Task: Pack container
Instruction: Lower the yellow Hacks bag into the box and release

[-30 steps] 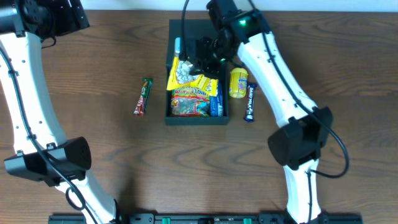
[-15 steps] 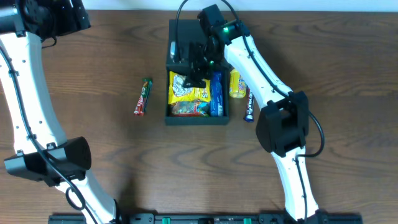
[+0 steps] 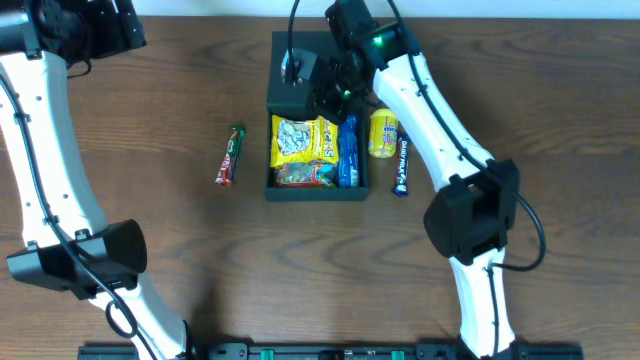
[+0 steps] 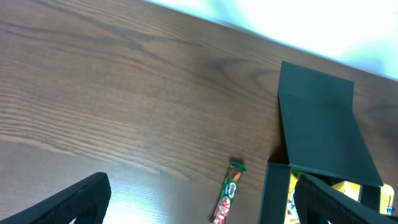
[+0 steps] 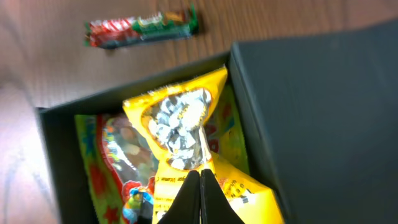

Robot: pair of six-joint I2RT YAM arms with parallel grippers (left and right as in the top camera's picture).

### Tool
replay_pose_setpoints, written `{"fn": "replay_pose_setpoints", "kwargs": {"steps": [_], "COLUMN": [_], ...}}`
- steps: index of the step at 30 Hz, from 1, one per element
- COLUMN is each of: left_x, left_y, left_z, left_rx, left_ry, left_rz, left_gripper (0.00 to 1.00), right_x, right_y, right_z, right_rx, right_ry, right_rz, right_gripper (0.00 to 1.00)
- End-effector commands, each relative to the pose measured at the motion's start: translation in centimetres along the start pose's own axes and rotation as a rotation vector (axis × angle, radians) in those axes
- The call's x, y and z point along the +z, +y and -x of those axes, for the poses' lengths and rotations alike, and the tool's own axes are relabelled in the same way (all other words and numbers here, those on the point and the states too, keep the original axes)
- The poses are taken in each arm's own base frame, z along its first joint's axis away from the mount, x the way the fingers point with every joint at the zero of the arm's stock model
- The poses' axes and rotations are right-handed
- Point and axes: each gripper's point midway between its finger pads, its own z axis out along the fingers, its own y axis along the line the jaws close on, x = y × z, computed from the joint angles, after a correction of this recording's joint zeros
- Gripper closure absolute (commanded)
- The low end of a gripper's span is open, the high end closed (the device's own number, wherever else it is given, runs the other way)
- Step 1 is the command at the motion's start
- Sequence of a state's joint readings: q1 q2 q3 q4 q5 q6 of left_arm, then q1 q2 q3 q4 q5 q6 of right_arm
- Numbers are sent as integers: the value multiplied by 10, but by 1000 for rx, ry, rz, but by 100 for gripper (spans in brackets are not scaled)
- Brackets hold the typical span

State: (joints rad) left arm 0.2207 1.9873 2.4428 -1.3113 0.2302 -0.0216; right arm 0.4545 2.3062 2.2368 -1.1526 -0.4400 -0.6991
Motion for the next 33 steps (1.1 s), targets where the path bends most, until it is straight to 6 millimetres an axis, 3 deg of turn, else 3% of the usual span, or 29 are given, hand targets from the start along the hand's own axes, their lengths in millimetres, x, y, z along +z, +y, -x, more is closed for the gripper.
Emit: {"fn": "replay_pose_setpoints", "kwargs": {"steps": [1, 4, 10, 12, 15, 18, 29, 33], "left_x": [-2, -2, -2, -2, -2, -2, 2, 10], "left_y": [-1, -1, -1, -1, -1, -1, 0, 2], "left_z": [-1, -2, -2, -2, -3, -3, -6, -12], "left_rx": [14, 13, 13, 13, 13, 16, 14, 10], "left_ry": [5, 9, 9, 10, 13, 13, 27, 54], "left_rz": [-7, -6, -6, -6, -5, -5, -5, -3], "left_gripper": [5, 5, 5, 5, 5, 5, 5, 5], "right_x": [38, 56, 70, 68, 46, 39, 79, 77], "right_y": [-3, -7, -19, -27, -31, -32, -2, -4], "right_z": [-28, -37, -37, -28, -7, -9, -42, -38], "right_rx": [89, 114, 134, 161, 184, 188, 216, 214], "right_ry": [62, 58, 24, -11, -45, -21, 55, 38], "right_rz": [35, 32, -15, -46, -67, -86, 20, 12], "right_gripper": [99, 99, 99, 99, 99, 99, 99, 99]}}
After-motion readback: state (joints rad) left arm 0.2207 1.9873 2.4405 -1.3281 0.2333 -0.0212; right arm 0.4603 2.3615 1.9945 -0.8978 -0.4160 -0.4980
